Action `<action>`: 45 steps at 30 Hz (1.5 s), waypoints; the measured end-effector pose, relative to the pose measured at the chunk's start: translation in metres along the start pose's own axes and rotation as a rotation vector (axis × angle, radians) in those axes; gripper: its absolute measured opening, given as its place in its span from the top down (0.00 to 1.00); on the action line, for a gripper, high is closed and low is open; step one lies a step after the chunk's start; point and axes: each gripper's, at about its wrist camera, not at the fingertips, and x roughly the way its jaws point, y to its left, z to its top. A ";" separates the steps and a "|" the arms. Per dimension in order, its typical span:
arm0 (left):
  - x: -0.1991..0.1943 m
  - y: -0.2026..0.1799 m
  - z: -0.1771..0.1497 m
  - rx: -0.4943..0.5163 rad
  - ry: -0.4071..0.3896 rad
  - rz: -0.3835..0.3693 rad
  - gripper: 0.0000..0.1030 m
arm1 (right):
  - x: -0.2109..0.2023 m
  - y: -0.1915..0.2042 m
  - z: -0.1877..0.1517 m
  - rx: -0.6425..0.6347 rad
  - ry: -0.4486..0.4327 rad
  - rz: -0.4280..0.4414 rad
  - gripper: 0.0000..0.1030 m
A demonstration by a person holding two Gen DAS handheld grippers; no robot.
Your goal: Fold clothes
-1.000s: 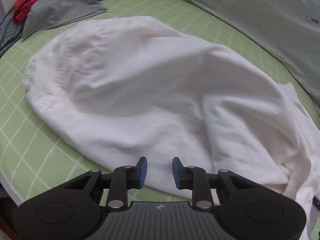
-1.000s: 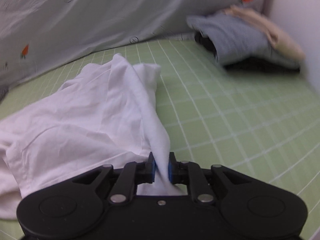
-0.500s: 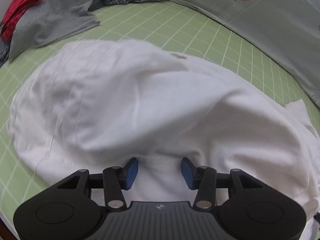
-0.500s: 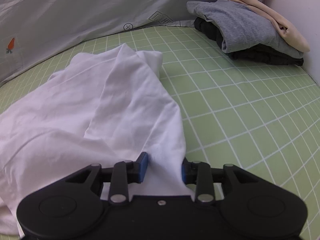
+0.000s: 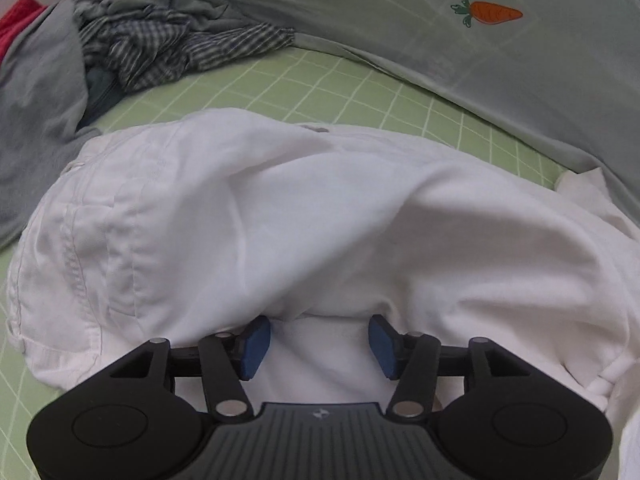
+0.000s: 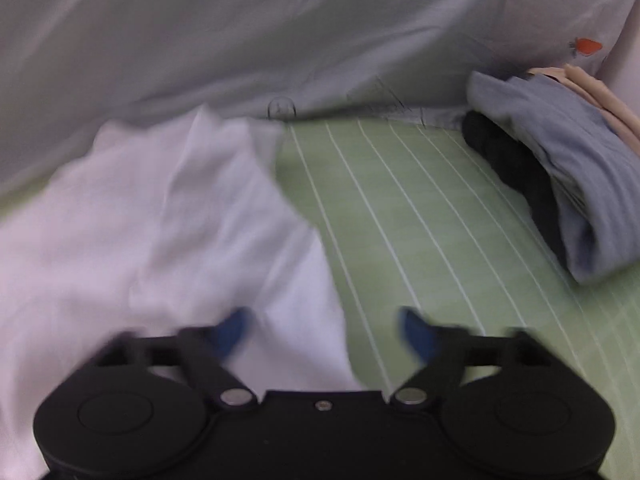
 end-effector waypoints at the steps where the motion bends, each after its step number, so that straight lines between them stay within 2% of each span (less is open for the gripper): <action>1: 0.001 -0.002 0.000 -0.007 0.000 0.006 0.39 | -0.004 0.003 0.008 0.021 -0.037 -0.005 0.00; 3: 0.001 -0.003 -0.005 -0.016 -0.014 0.008 0.36 | -0.014 0.012 0.018 0.039 -0.095 0.007 0.00; 5: 0.000 -0.002 -0.013 -0.006 -0.035 0.002 0.32 | -0.020 0.022 0.020 0.054 -0.140 0.072 0.00; 9: -0.006 0.001 -0.027 0.012 -0.022 -0.016 0.17 | -0.018 0.056 0.011 -0.040 -0.067 0.147 0.00; 13: -0.016 0.006 -0.046 0.029 -0.008 -0.017 0.13 | -0.035 0.081 -0.026 -0.128 -0.058 0.206 0.00; 19: -0.030 0.015 -0.079 0.035 0.034 -0.015 0.09 | -0.060 0.098 -0.080 -0.240 -0.041 0.263 0.00; 21: -0.032 0.015 -0.090 0.059 0.054 -0.004 0.09 | -0.063 0.105 -0.092 -0.329 -0.060 0.239 0.00; 24: -0.039 0.015 -0.107 0.093 0.050 0.013 0.09 | -0.060 0.111 -0.106 -0.443 -0.087 0.141 0.00; 25: -0.041 0.014 -0.113 0.107 0.049 0.020 0.08 | -0.063 0.110 -0.108 -0.455 -0.092 0.144 0.01; 28: -0.043 0.012 -0.126 0.144 0.055 0.040 0.04 | -0.067 0.096 -0.109 -0.459 -0.113 0.185 0.15; 29: -0.043 0.011 -0.130 0.151 0.059 0.043 0.03 | -0.069 0.093 -0.108 -0.467 -0.122 0.204 0.26; 30: -0.043 0.010 -0.134 0.159 0.056 0.045 0.01 | -0.071 0.089 -0.108 -0.478 -0.134 0.219 0.42; 31: -0.043 0.009 -0.137 0.163 0.049 0.045 0.00 | -0.073 0.085 -0.108 -0.490 -0.146 0.221 0.48; 33: -0.044 0.009 -0.139 0.150 0.043 0.047 0.00 | -0.080 0.073 -0.109 -0.501 -0.171 0.224 0.80; 34: -0.044 0.009 -0.140 0.142 0.041 0.049 0.00 | -0.083 0.065 -0.109 -0.499 -0.184 0.229 0.87; 36: -0.045 0.008 -0.142 0.131 0.035 0.054 0.00 | -0.091 0.040 -0.106 -0.464 -0.207 0.254 0.90; 39: -0.047 0.005 -0.146 0.116 0.028 0.061 0.00 | -0.108 0.000 -0.105 -0.429 -0.266 0.192 0.92; 42: -0.049 0.003 -0.150 0.106 0.023 0.066 0.00 | -0.127 -0.052 -0.100 -0.344 -0.309 0.084 0.92; 45: -0.050 0.003 -0.151 0.101 0.015 0.068 0.00 | -0.139 -0.110 -0.094 -0.250 -0.332 -0.072 0.93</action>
